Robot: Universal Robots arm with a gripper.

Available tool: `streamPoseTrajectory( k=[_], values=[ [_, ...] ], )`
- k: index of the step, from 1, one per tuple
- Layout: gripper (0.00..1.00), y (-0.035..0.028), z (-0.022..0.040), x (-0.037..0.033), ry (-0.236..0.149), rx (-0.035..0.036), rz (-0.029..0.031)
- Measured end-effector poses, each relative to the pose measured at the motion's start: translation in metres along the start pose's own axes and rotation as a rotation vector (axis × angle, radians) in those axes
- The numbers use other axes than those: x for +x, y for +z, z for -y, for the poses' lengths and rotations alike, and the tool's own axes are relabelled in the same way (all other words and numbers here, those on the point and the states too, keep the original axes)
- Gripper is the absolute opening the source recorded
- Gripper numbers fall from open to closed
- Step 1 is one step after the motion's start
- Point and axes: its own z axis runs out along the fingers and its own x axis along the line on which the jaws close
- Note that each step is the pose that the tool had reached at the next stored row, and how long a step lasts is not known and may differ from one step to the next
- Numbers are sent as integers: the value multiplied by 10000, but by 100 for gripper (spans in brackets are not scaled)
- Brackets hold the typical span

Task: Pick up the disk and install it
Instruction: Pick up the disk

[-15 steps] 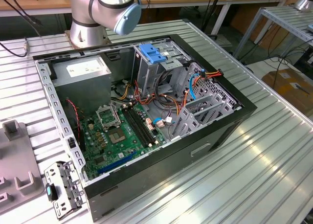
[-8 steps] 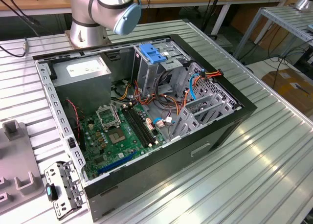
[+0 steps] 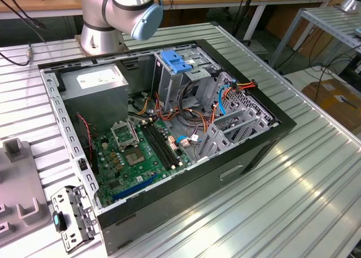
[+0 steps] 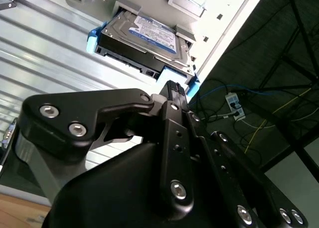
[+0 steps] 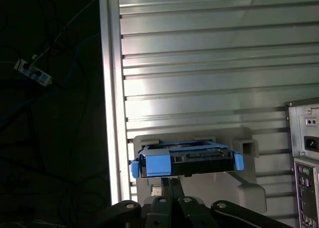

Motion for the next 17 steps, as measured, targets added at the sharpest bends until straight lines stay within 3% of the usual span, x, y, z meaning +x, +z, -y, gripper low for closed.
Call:
streamPoseTrajectory(
  k=[14, 17],
  values=[
    [11, 1, -19, 3, -13, 4, -1],
    [11, 1, -19, 3, -202, 5, -9]
  ],
)
